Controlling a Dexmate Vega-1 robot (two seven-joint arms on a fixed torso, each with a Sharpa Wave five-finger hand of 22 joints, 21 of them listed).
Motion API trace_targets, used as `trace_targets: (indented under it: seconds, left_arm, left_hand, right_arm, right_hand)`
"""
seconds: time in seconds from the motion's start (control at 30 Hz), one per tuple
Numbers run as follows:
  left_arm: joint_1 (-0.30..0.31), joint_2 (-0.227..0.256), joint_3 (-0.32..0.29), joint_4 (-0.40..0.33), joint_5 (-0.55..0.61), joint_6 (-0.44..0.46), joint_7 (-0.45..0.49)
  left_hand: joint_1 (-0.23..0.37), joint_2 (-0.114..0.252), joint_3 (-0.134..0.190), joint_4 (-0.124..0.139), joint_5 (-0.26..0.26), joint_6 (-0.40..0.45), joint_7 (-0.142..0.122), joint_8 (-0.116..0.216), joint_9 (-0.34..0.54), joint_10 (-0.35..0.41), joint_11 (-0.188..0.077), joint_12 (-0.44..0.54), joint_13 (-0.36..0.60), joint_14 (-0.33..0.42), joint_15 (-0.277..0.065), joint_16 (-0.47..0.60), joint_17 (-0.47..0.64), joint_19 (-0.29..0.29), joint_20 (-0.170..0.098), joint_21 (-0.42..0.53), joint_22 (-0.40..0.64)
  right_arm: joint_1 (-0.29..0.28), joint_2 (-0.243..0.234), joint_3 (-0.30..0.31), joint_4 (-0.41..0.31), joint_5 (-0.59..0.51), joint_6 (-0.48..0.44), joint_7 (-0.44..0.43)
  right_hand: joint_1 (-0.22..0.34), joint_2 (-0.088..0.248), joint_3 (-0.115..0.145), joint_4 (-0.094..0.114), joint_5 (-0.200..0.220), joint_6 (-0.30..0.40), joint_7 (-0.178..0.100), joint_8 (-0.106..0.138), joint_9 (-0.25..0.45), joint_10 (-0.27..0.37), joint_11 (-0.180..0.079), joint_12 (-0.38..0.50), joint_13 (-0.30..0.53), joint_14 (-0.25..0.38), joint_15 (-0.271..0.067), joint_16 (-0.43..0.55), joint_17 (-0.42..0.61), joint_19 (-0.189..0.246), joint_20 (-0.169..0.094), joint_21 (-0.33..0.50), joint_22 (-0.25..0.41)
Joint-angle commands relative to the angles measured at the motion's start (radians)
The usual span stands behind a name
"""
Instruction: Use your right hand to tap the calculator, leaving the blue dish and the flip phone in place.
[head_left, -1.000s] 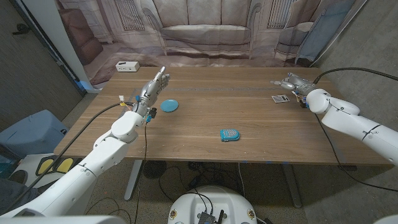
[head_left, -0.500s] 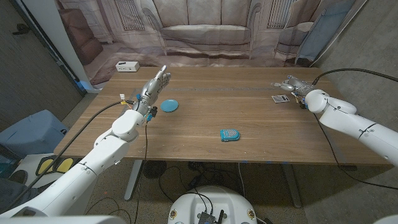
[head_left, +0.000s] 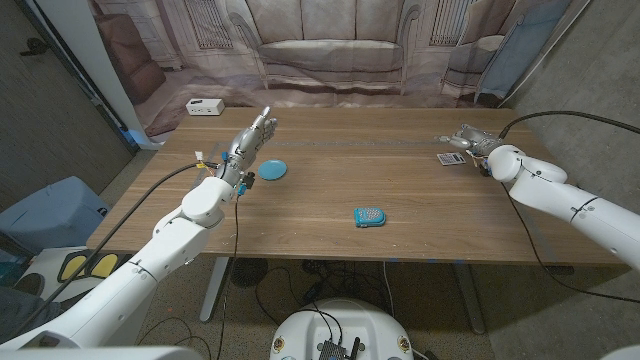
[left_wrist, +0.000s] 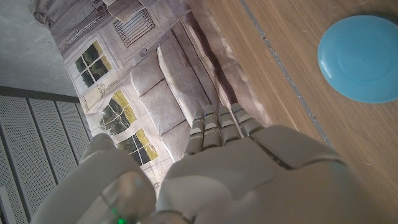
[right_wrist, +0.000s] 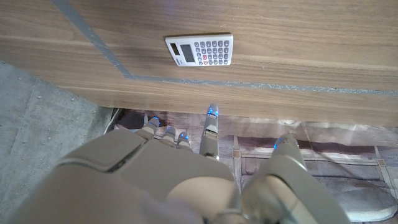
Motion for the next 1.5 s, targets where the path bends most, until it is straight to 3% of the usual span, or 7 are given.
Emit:
trace_targets:
  seconds: [0.03,0.97,1.23,1.5]
  left_arm:
    - [0.003,0.0,0.0,-0.008,-0.001,0.009,0.009]
    - [0.014,-0.004,0.0,-0.03,0.014,0.012,0.032]
    - [0.011,-0.002,0.0,-0.04,0.017,0.022,0.035]
    - [0.008,-0.001,0.001,-0.046,0.02,0.028,0.036]
  left_hand:
    - [0.0,0.011,0.003,-0.008,-0.005,0.006,-0.001,-0.004,0.003,0.004,-0.001,-0.003,0.002,0.005,0.004,-0.002,0.002,-0.002,0.005,-0.004,0.006]
    - [0.002,0.014,0.003,-0.012,-0.007,0.009,0.0,-0.005,0.003,0.006,-0.005,-0.004,0.002,0.007,0.002,-0.002,0.002,-0.003,0.005,-0.004,0.006]
    - [0.002,0.015,0.002,-0.012,-0.008,0.008,-0.002,-0.006,0.003,0.007,-0.006,-0.004,0.003,0.008,0.003,-0.002,0.002,-0.004,0.006,-0.004,0.006]
    - [0.002,0.016,0.002,-0.013,-0.008,0.01,-0.001,-0.006,0.003,0.008,-0.007,-0.004,0.003,0.008,0.003,-0.002,0.002,-0.005,0.006,-0.004,0.006]
  right_arm:
    - [0.026,0.021,-0.026,0.042,-0.01,-0.003,0.01]
    - [0.05,0.04,-0.065,0.101,-0.025,-0.009,0.021]
    - [0.03,0.042,-0.062,0.101,-0.029,-0.005,-0.018]
    - [0.033,0.045,-0.07,0.103,-0.039,-0.018,-0.018]
  right_hand:
    - [0.005,0.011,0.01,-0.001,0.0,0.003,-0.005,-0.001,0.004,-0.105,-0.013,0.007,0.006,-0.235,0.004,0.007,0.002,-0.117,-0.002,0.003,0.003]
    - [0.021,0.03,0.024,-0.007,-0.002,0.0,-0.006,-0.004,0.004,-0.116,-0.012,0.011,0.006,-0.24,0.004,0.012,0.0,-0.14,0.001,0.007,0.003]
    - [0.025,0.032,0.028,-0.011,-0.005,-0.006,-0.01,-0.006,0.004,-0.139,-0.022,0.008,0.006,-0.263,-0.005,0.009,0.001,-0.191,-0.021,-0.002,0.003]
    - [0.024,0.032,0.029,-0.01,-0.006,-0.008,-0.013,-0.006,0.004,-0.143,-0.028,0.009,0.006,-0.27,-0.007,0.009,0.001,-0.204,-0.023,-0.002,0.003]
